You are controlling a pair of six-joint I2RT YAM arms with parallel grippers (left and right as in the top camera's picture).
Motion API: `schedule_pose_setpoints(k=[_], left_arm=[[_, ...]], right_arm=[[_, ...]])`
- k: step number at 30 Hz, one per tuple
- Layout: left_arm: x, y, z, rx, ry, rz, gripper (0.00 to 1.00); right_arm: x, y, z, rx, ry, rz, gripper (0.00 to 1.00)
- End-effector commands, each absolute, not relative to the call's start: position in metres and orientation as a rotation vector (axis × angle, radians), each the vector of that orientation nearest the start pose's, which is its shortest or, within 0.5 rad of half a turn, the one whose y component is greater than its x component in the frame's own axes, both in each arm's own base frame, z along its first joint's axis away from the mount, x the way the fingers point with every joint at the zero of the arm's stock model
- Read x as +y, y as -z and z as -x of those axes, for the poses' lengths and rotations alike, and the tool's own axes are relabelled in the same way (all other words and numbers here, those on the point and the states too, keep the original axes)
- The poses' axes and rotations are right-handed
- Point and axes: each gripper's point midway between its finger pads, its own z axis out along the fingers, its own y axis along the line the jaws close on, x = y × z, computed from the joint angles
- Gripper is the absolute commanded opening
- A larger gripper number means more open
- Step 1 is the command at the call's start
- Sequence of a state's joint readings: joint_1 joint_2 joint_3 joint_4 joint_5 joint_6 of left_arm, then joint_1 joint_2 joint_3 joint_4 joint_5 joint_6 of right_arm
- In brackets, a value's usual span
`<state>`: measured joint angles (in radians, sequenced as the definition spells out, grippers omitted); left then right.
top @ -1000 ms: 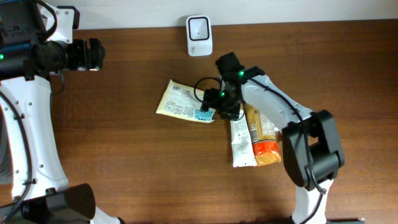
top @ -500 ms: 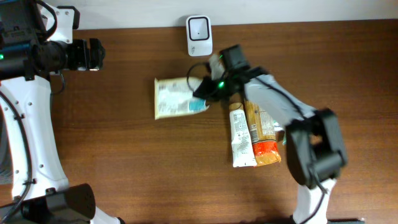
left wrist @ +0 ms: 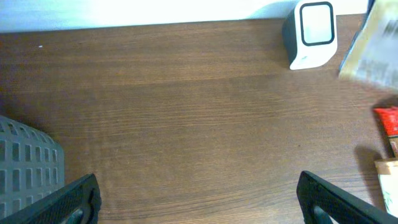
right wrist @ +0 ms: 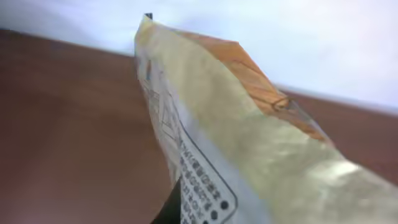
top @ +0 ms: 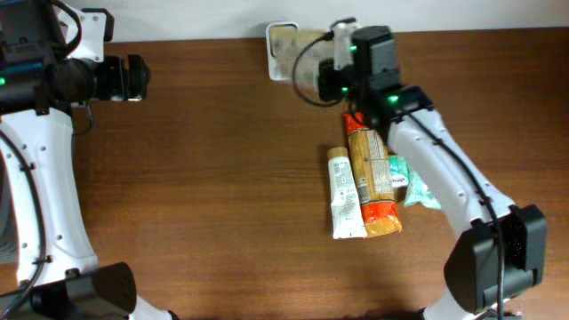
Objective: Scan the item barcode
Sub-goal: 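Lift the snack bag and hold it in front of the scanner, then carry the snack bag right and drop it on the scanned items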
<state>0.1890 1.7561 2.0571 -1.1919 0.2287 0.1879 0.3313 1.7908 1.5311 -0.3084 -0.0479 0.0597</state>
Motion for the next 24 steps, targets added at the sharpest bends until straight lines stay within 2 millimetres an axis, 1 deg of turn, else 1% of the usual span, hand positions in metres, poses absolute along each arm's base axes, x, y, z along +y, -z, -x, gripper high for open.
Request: schedule_pose_setpoints(k=[1, 2, 4, 6, 7, 8, 9, 10, 15, 18, 21, 22, 23, 24], left_arm=[[0.044, -0.32, -0.436, 2.416, 0.11, -0.118, 0.99], [0.044, -0.32, -0.436, 2.416, 0.11, -0.117, 0.99], [0.044, -0.32, -0.436, 2.416, 0.11, -0.118, 0.99], [0.044, -0.32, -0.436, 2.416, 0.11, -0.118, 0.99], [0.044, -0.32, -0.436, 2.416, 0.109, -0.118, 0.99], [0.044, -0.32, -0.436, 2.416, 0.11, -0.117, 0.99], [0.044, -0.32, -0.436, 2.416, 0.109, -0.118, 0.99], [0.044, -0.32, -0.436, 2.416, 0.11, -0.117, 0.99], [0.044, -0.32, -0.436, 2.416, 0.109, -0.118, 0.99], [0.044, -0.32, -0.436, 2.416, 0.11, -0.118, 0.99], [0.044, -0.32, -0.436, 2.416, 0.109, -0.118, 0.99], [0.044, -0.32, -0.436, 2.416, 0.109, -0.118, 0.99], [0.044, -0.32, -0.436, 2.416, 0.109, -0.118, 0.99], [0.044, -0.32, -0.436, 2.416, 0.11, -0.117, 0.99]], right_arm=[[0.156, -0.263, -0.545, 1.86, 0.419, 0.525, 0.04], [0.161, -0.267, -0.559, 1.758, 0.548, 0.625, 0.04], [0.167, -0.276, -0.581, 1.569, 0.746, 0.742, 0.04], [0.174, -0.265, -0.597, 1.419, 0.956, 0.905, 0.04], [0.177, -0.26, -0.6, 1.386, 0.998, 0.936, 0.04], [0.185, -0.253, -0.602, 1.351, 1.022, 0.966, 0.04], [0.192, -0.253, -0.601, 1.338, 1.016, 0.973, 0.04], [0.194, -0.255, -0.6, 1.331, 1.013, 0.967, 0.04], [0.193, -0.255, -0.601, 1.332, 1.015, 0.966, 0.04], [0.192, -0.262, -0.6, 1.317, 1.018, 0.937, 0.04], [0.193, -0.262, -0.6, 1.316, 1.012, 0.93, 0.04], [0.193, -0.267, -0.6, 1.316, 0.995, 0.899, 0.04], [0.192, -0.277, -0.597, 1.327, 0.941, 0.829, 0.04], [0.19, -0.297, -0.59, 1.347, 0.86, 0.716, 0.04]])
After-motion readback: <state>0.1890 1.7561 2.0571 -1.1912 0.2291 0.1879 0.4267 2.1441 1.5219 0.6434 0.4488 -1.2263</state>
